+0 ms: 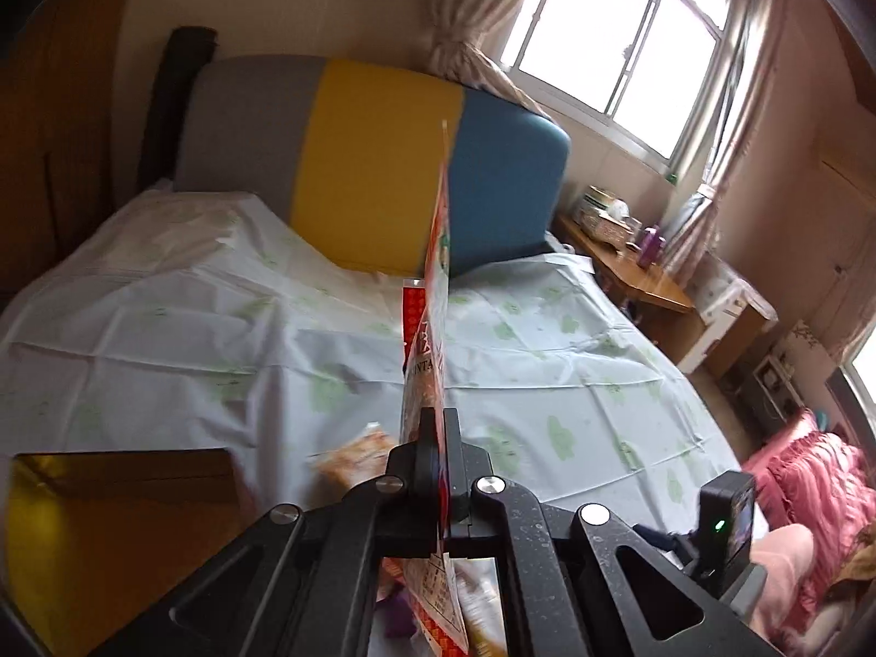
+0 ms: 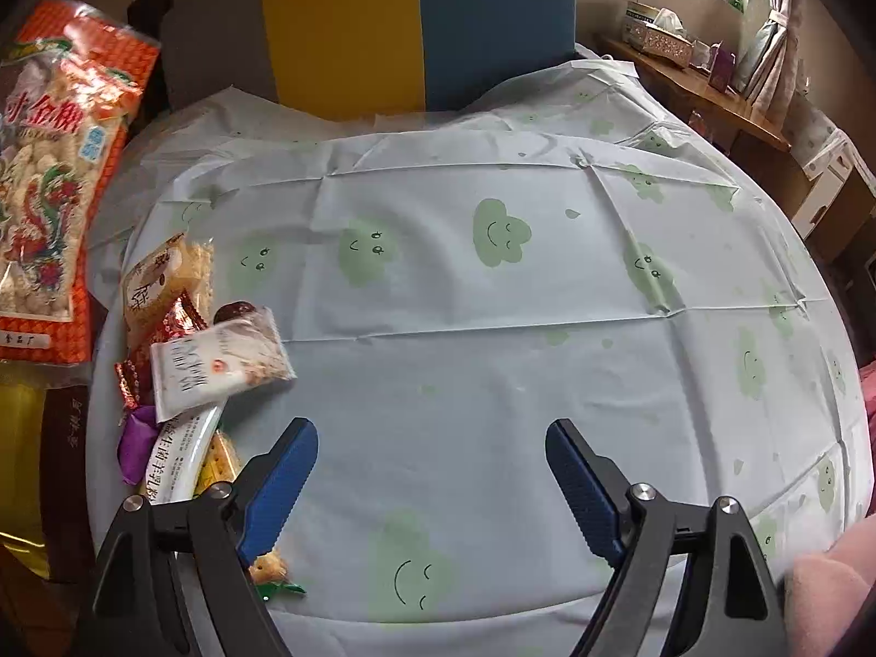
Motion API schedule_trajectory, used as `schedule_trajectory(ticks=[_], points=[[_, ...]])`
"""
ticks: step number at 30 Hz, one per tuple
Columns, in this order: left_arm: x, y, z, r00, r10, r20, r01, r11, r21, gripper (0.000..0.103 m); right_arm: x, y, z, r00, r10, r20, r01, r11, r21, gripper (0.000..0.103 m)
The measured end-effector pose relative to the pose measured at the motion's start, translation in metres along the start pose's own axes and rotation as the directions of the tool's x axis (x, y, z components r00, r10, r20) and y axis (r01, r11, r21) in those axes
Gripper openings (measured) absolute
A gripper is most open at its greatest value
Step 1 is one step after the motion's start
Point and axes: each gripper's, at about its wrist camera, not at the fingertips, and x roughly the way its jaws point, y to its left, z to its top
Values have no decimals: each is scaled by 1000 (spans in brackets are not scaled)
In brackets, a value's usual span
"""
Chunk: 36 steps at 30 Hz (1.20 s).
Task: Organize snacks
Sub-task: 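Carry the candy bag into the gold tray and open the left tool, then grasp the long white-and-gold packet with the right tool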
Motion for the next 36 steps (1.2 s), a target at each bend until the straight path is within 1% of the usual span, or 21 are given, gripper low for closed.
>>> schedule_trajectory(ticks=[2, 4, 6, 7, 9, 11, 14, 15, 16, 17, 19, 21, 22, 23, 25, 28, 29, 30, 32, 34, 36], points=[[-13, 22, -9, 998, 54, 7, -54, 998, -8, 0, -2, 1, 0, 1000, 26, 5, -26, 1000, 3, 87], [-23, 45, -21, 995, 104, -4, -104, 994, -22, 0, -4, 5, 0, 999, 43, 12, -43, 999, -2, 87], [-32, 69, -35, 988, 153, -21, -154, 987, -39, 0, -5, 7, 0, 998, 59, 17, -59, 998, -5, 82], [-36, 84, -45, 984, 175, -35, -177, 982, -59, 0, -6, 7, 0, 997, 69, 16, -69, 998, -4, 81], [-41, 108, -57, 976, 210, -57, -214, 973, -91, 0, -5, 6, -1, 995, 100, 7, -101, 995, 13, 76], [-44, 131, -69, 963, 255, -82, -264, 956, -130, 0, -3, 5, -1, 991, 135, -9, -135, 990, 38, 73], [-48, 161, -82, 948, 296, -119, -315, 928, -199, 0, 0, 5, -1, 988, 152, -22, -151, 987, 53, 70], [-48, 168, -85, 945, 304, -124, -325, 920, -219, 0, 1, 5, -2, 988, 150, -26, -148, 988, 53, 70], [-49, 174, -86, 945, 302, -126, -324, 918, -230, 0, 2, 5, -3, 989, 145, -32, -143, 988, 52, 70], [-49, 178, -87, 942, 310, -130, -333, 914, -232, 4, 4, 6, -3, 989, 140, -38, -138, 989, 49, 70], [-51, 182, -88, 919, 370, -136, -393, 891, -226, 7, 6, 9, -5, 990, 131, -47, -129, 991, 38, 70], [-56, 181, -92, 916, 383, -118, -401, 889, -222, 7, 8, 13, -7, 991, 121, -56, -120, 993, 22, 70], [-59, 181, -96, 914, 390, -111, -405, 888, -219, 11, 8, 14, -8, 991, 122, -60, -121, 993, 15, 69], [-61, 180, -99, 914, 391, -109, -405, 889, -214, 11, 8, 16, -8, 990, 125, -63, -124, 992, 6, 66], [-66, 174, -104, 919, 382, -100, -394, 897, -197, 11, 8, 20, -9, 989, 132, -65, -134, 991, -16, 66], [-69, 160, -109, 921, 380, -88, -389, 908, -158, 11, 9, 28, -10, 987, 144, -73, -148, 988, -51, 65], [-70, 156, -112, 925, 370, -87, -379, 913, -150, 11, 9, 32, -11, 986, 150, -74, -155, 986, -64, 64], [-70, 151, -118, 930, 357, -92, -367, 920, -141, 12, 9, 35, -12, 985, 155, -75, -161, 984, -78, 64], [-68, 142, -122, 934, 342, -102, -353, 927, -125, 20, 7, 40, -13, 983, 170, -73, -177, 979, -100, 64], [-64, 131, -130, 938, 330, -109, -341, 935, -98, 21, 5, 45, -14, 977, 202, -75, -210, 971, -112, 64], [-62, 117, -137, 940, 322, -111, -330, 942, -58, 21, 2, 49, -14, 963, 259, -79, -267, 957, -110, 64]])
